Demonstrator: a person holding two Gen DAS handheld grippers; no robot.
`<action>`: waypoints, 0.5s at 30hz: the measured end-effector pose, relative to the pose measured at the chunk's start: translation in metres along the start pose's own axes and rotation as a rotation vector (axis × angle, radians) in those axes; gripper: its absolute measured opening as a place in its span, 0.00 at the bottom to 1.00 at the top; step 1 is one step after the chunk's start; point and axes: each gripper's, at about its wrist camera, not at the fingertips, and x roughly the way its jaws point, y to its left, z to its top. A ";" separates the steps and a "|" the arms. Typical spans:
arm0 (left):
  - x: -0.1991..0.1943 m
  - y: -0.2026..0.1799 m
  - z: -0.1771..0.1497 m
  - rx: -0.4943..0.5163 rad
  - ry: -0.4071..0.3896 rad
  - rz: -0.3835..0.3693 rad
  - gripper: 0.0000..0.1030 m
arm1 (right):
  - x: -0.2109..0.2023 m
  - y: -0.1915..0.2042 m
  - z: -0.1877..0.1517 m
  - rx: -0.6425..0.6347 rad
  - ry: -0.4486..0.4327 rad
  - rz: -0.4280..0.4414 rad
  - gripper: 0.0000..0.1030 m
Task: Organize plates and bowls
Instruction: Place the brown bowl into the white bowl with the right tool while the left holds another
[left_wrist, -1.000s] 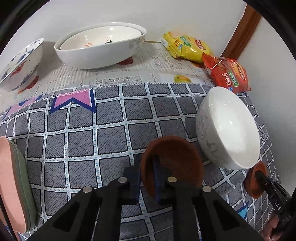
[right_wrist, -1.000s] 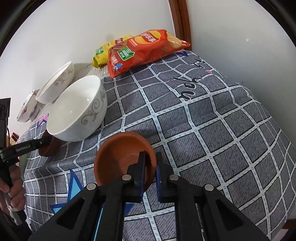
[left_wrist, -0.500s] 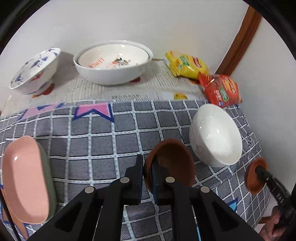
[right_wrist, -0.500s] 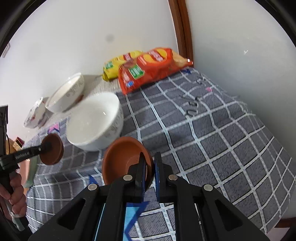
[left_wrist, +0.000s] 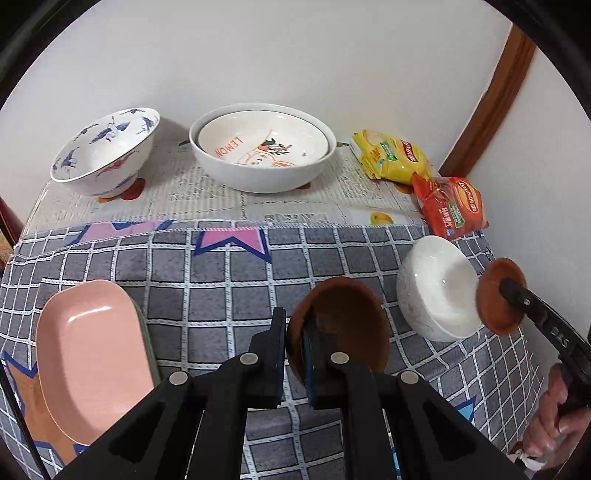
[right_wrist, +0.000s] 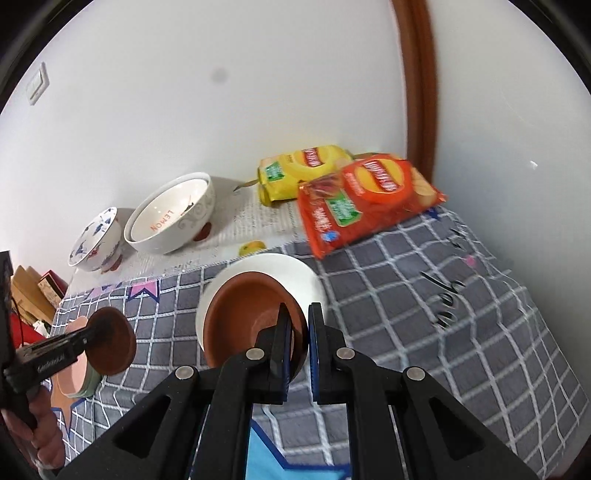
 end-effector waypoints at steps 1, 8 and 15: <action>0.000 0.001 0.000 -0.003 -0.001 0.001 0.08 | 0.007 0.004 0.002 -0.009 0.010 -0.004 0.08; 0.011 0.008 0.006 -0.009 0.004 -0.012 0.08 | 0.048 0.016 0.005 -0.045 0.077 -0.027 0.08; 0.024 0.005 0.007 0.003 0.014 -0.030 0.08 | 0.077 0.017 0.004 -0.070 0.134 -0.066 0.08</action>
